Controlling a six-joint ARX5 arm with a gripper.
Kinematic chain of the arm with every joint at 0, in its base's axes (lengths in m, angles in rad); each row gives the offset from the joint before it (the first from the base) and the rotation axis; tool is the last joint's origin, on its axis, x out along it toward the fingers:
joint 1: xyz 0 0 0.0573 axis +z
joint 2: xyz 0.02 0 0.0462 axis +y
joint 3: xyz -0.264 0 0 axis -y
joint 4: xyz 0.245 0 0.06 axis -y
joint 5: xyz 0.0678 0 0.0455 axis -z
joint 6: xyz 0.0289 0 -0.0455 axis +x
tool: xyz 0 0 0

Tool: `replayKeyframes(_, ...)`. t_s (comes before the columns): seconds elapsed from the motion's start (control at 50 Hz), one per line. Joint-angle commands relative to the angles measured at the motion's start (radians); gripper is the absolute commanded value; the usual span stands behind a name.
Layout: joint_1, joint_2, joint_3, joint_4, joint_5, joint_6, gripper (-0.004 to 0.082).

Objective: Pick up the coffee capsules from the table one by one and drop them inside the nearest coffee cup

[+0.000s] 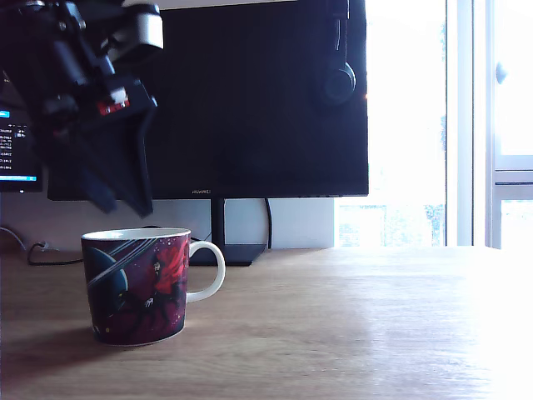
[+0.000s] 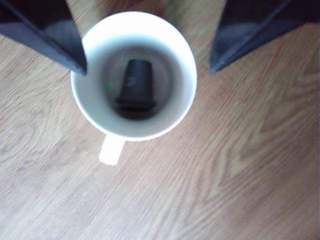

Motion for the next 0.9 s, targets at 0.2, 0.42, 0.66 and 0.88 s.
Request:
replayKeyframes(0.2, 0.026, -0.093, -0.010, 0.100, 0.092, -0.006, -0.0019)
replayKeyframes(0.42, 0.094, -0.145, -0.119, 0.246, 0.167, -0.013, -0.0019)
replayKeyframes(0.66, 0.188, -0.250, -0.287, 0.430, 0.185, -0.093, -0.0019)
replayKeyframes(0.88, 0.277, -0.386, -0.446, 0.525, 0.185, -0.157, -0.0019)
